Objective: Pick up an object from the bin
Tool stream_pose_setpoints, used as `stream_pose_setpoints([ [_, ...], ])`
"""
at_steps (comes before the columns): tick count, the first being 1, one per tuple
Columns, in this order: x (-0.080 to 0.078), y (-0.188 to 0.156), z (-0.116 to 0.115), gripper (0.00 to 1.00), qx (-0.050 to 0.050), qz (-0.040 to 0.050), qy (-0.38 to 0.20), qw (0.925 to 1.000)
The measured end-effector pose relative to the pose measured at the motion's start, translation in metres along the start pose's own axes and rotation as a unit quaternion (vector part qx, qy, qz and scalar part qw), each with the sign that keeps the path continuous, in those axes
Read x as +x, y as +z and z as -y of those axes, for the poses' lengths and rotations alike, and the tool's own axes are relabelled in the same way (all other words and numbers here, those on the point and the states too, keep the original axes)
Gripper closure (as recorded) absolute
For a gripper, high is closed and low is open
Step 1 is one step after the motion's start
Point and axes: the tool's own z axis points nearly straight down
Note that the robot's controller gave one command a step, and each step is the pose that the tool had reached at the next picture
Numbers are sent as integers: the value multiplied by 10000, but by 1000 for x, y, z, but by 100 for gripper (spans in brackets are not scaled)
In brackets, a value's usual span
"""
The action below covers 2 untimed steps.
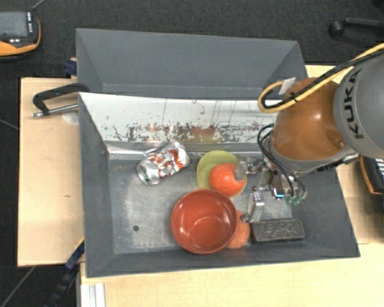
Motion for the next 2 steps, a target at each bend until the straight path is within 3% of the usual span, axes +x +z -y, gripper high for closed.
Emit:
stream_pose_setpoints([
  [1,-53,-124,-32,0,-1,79,-1002,9949],
  [2,-63,-192,-45,0,13,147,-2095,9777],
])
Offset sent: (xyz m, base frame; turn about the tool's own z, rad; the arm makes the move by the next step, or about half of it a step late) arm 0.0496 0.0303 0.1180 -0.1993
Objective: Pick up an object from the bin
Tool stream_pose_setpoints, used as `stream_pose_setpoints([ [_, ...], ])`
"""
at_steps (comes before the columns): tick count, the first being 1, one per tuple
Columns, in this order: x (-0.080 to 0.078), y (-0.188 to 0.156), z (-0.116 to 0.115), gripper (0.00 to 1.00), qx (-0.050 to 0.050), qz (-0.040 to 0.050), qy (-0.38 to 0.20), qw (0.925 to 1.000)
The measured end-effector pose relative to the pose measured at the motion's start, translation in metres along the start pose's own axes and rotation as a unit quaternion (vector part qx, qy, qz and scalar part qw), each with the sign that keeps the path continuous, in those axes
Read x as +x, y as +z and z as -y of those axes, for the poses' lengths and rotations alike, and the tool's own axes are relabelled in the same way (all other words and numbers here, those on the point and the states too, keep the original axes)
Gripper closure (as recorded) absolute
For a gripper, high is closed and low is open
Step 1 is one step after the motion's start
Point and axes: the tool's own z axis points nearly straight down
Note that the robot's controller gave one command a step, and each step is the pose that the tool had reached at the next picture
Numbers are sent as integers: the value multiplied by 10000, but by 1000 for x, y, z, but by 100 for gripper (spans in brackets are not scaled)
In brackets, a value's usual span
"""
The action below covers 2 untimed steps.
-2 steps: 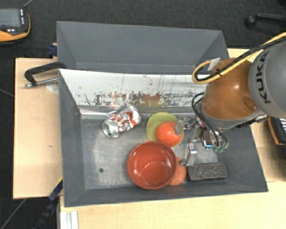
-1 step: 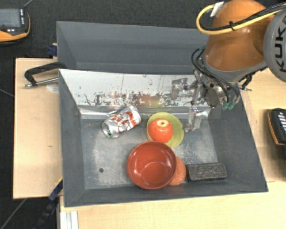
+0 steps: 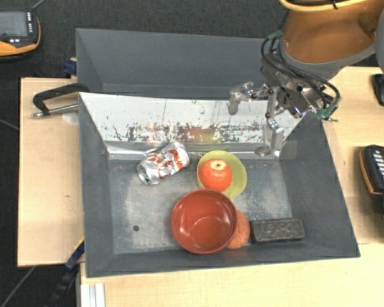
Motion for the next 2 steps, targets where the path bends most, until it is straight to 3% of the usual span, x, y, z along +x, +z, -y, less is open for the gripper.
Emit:
stream_pose_setpoints([
  [1,1,2,0,100,-12,-23,9,10000],
  [2,-23,20,-32,100,-19,-2,-155,9999],
])
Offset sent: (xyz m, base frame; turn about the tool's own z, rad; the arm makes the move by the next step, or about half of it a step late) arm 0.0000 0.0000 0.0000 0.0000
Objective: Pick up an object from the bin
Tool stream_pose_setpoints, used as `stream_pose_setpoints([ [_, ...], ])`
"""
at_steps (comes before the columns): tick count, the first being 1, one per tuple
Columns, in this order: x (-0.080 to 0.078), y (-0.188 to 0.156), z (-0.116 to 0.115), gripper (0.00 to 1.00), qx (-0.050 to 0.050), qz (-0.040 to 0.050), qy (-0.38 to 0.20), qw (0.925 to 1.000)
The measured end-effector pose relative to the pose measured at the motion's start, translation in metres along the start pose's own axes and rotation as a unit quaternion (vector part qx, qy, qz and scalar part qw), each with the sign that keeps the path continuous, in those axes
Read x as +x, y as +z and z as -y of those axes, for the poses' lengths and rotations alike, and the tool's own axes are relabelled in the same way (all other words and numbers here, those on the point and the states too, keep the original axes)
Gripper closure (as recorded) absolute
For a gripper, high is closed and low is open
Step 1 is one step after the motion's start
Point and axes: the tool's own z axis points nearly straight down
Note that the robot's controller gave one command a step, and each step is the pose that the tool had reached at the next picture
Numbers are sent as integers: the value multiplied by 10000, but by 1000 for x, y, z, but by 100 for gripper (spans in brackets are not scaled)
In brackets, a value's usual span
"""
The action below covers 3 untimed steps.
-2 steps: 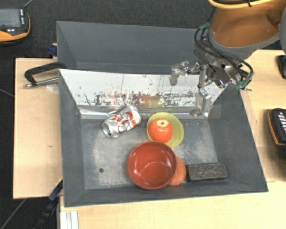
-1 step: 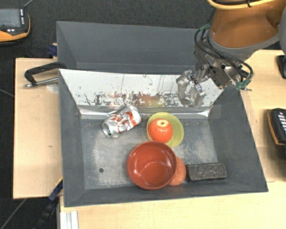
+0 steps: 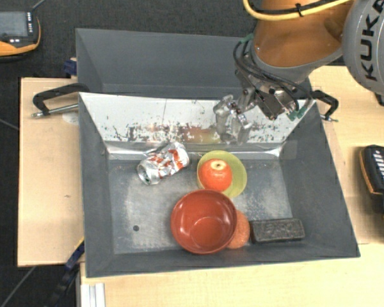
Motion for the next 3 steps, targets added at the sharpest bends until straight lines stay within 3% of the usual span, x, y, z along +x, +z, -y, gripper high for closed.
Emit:
stream_pose_setpoints([
  [1,59,131,3,100,-20,-27,-257,9997],
  [2,74,75,11,100,1,23,-332,9994],
  [3,57,231,-72,100,-24,11,-1249,9922],
])
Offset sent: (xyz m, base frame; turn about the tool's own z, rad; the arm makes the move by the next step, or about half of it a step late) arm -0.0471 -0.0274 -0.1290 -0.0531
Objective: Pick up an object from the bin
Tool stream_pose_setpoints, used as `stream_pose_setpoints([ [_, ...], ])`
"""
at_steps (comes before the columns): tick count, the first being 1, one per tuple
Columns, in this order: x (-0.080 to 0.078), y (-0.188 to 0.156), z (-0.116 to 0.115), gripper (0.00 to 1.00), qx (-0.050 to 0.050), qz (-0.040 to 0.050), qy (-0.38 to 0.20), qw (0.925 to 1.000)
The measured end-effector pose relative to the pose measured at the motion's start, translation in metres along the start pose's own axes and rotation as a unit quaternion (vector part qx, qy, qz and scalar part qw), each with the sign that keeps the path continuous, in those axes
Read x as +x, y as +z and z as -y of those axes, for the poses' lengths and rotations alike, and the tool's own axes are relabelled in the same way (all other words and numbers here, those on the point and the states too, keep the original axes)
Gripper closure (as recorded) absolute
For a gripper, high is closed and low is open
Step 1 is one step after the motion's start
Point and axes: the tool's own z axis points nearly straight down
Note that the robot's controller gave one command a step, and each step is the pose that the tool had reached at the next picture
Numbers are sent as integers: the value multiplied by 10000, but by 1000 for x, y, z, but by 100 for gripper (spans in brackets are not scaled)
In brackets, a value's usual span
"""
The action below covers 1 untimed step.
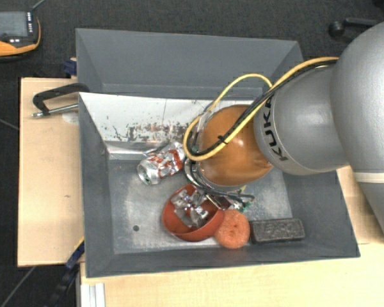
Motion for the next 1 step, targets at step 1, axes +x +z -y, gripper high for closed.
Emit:
stream_pose_setpoints([
  [1,-2,-6,3,0,32,47,20,10000],
])
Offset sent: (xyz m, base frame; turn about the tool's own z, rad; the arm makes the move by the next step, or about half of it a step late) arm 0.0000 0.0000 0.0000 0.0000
